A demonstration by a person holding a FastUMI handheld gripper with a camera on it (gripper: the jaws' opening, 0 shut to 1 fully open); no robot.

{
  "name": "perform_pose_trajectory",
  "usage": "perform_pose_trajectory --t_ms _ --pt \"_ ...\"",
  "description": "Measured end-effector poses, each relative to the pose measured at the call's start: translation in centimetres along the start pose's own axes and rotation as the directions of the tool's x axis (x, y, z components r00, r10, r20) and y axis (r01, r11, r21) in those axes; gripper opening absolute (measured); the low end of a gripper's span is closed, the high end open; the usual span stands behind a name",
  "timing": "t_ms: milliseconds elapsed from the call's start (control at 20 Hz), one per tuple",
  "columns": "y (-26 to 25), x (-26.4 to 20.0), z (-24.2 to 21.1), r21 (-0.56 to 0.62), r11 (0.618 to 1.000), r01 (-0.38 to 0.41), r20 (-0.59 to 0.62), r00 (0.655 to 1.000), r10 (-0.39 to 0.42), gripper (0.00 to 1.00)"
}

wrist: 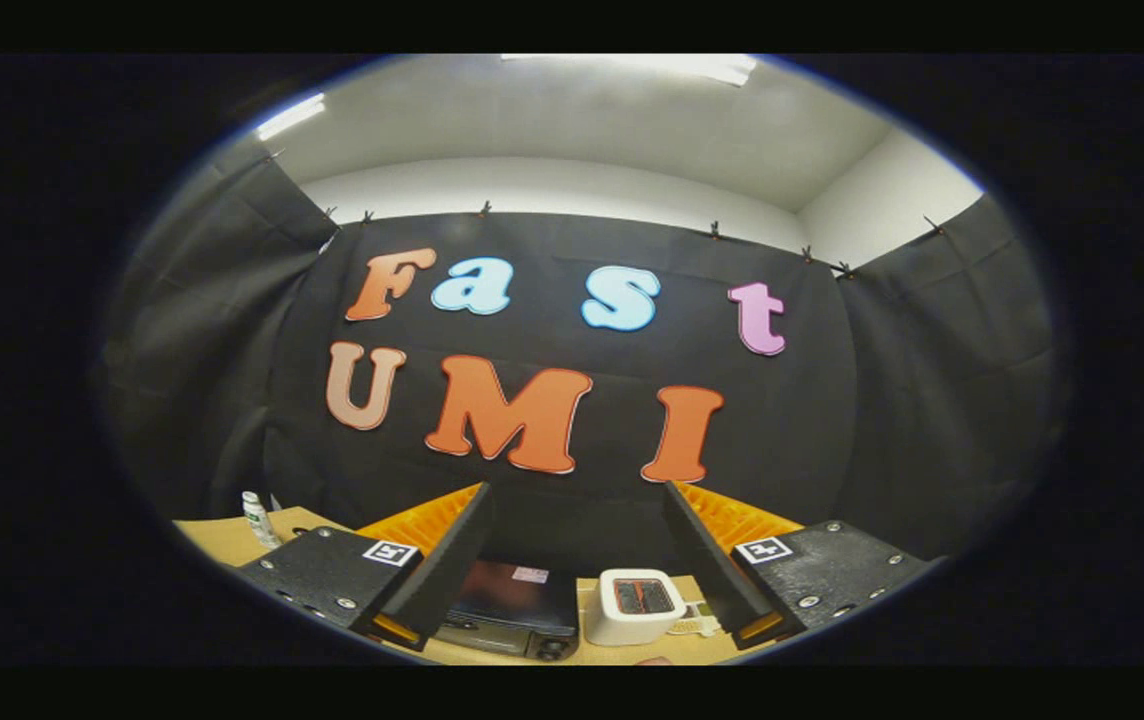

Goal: Open the toaster oven, put the food inside, and close the toaster oven door.

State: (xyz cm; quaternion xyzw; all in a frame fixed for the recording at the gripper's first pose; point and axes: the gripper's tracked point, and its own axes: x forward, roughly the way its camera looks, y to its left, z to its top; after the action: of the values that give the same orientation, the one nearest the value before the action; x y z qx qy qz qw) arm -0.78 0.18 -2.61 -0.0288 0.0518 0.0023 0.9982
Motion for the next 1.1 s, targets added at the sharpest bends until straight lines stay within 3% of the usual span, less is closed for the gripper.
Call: perform_pose_trajectory --t_ms 550,900,1100 --pt "-0.4 0.5 0.4 0.006 1.0 -0.022 0.007 1.0 0.022 0.99" --pt "-3.1 0.2 1.1 0.037 0.999 0.024 0.021 0.999 -0.025 0.99" --pt "-2.5 -0.2 -0.2 0.051 0.999 0.005 -0.007 1.0 -0.005 0.99"
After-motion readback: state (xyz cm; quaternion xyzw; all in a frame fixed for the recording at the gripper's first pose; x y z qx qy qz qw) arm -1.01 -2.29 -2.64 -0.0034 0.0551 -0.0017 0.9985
